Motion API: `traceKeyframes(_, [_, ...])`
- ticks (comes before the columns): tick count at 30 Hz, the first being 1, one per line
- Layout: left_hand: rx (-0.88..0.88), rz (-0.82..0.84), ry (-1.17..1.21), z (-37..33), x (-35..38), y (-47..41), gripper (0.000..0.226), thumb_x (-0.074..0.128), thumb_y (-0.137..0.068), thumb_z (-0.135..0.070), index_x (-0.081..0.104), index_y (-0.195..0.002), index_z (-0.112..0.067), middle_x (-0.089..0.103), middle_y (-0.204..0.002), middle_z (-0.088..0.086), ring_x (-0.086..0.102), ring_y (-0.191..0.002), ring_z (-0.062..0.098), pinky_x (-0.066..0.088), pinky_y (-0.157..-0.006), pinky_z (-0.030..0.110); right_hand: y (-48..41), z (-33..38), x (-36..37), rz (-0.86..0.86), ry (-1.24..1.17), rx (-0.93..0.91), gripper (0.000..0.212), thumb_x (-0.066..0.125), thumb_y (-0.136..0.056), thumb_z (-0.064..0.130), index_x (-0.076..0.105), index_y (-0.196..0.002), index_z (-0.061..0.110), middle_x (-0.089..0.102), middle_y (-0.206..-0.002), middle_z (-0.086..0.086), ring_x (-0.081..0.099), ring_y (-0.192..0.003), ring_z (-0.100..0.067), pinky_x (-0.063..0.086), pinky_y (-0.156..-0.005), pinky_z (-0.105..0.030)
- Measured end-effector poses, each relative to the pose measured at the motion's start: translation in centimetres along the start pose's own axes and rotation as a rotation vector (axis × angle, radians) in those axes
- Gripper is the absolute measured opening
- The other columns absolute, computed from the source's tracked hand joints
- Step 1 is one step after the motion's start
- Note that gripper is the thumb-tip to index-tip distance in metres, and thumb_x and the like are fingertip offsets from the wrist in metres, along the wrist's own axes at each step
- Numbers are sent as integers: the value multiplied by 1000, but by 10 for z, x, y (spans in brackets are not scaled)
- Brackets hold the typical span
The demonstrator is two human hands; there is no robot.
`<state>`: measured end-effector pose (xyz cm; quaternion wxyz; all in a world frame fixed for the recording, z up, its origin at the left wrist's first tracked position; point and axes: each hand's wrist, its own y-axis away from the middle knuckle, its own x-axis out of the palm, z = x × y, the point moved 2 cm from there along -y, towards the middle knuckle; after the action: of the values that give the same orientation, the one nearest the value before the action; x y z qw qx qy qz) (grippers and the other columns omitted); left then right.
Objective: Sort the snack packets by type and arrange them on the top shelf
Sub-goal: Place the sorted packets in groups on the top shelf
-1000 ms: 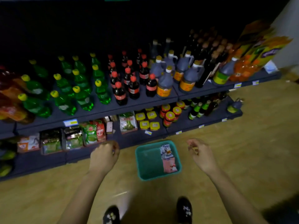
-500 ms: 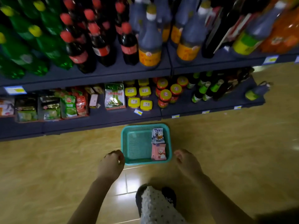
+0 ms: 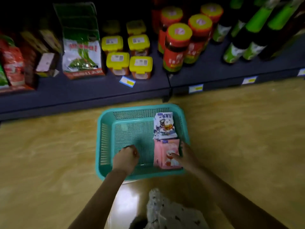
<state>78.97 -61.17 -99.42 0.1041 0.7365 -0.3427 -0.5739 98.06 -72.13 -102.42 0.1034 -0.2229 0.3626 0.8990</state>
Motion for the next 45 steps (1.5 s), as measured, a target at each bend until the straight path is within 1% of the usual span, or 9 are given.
traceKeyframes(2, [12, 14, 11, 9, 31, -25, 20, 47, -92, -26, 63, -99, -16, 69, -104, 9, 64, -96, 31, 51, -79, 37, -24, -23, 24, -48, -12, -21, 63, 71, -79, 17, 37, -131, 9, 51, -124, -5, 56, -113, -22, 48, -81, -21])
traceKeyframes(6, [48, 18, 46, 20, 74, -63, 21, 49, -92, -25, 65, -98, -13, 69, -101, 10, 64, -91, 28, 49, -75, 34, -40, -47, 52, -259, 133, -85, 84, 78, -67, 37, 37, -133, 5, 47, -129, -7, 47, -119, -21, 41, -97, -28])
traceKeyframes(10, [67, -19, 104, 20, 95, -75, 21, 48, -93, -25, 63, -99, -11, 69, -98, 11, 63, -83, 25, 48, -69, 32, -42, -54, 62, -323, 117, -52, 94, 82, -61, 37, 34, -135, 4, 51, -129, -10, 49, -121, -24, 42, -99, -31])
traceKeyframes(15, [8, -58, 279, 17, 116, -81, 20, 52, -91, -26, 63, -96, -11, 69, -94, 12, 64, -85, 28, 50, -76, 33, -46, -59, 62, -334, 124, 20, 83, 83, -59, 42, 41, -119, 3, 56, -112, -9, 57, -102, -25, 47, -79, -29])
traceKeyframes(20, [35, 1, 351, 2, 136, -78, 27, 58, -88, -36, 59, -91, -10, 64, -84, 8, 59, -77, 23, 43, -67, 26, -47, -62, 57, -307, 40, 10, 39, 66, -81, 33, 46, -101, 7, 49, -89, 0, 51, -78, -17, 34, -61, -23])
traceKeyframes(23, [18, -7, 336, 2, 142, -74, 27, 60, -86, -39, 56, -88, -13, 62, -83, 5, 59, -79, 23, 46, -69, 28, -47, -64, 53, -270, 17, 7, 40, 71, -78, 30, 52, -102, 5, 60, -93, -4, 56, -77, -16, 36, -54, -18])
traceKeyframes(30, [5, 25, 332, 2, 144, -77, 22, 60, -85, -35, 52, -89, -14, 65, -95, 9, 59, -86, 24, 46, -74, 28, -52, -60, 49, -252, 66, 9, 48, 76, -71, 37, 58, -101, 5, 67, -99, -7, 63, -87, -22, 46, -70, -26])
traceKeyframes(39, [-35, 63, 355, 4, 146, -81, 31, 63, -81, -38, 56, -99, -14, 61, -93, 4, 58, -87, 22, 46, -76, 27, -36, -50, 58, -414, 256, -121, 48, 73, -74, 36, 56, -109, 9, 58, -109, -7, 57, -96, -25, 29, -66, -24])
traceKeyframes(45, [-43, 109, 378, 1, 150, -84, 34, 62, -82, -43, 55, -98, -13, 62, -93, 3, 59, -88, 22, 45, -74, 29, -51, -57, 53, -150, 117, 90, 58, 73, -74, 40, 50, -114, 5, 63, -111, -9, 61, -98, -24, 45, -75, -26])
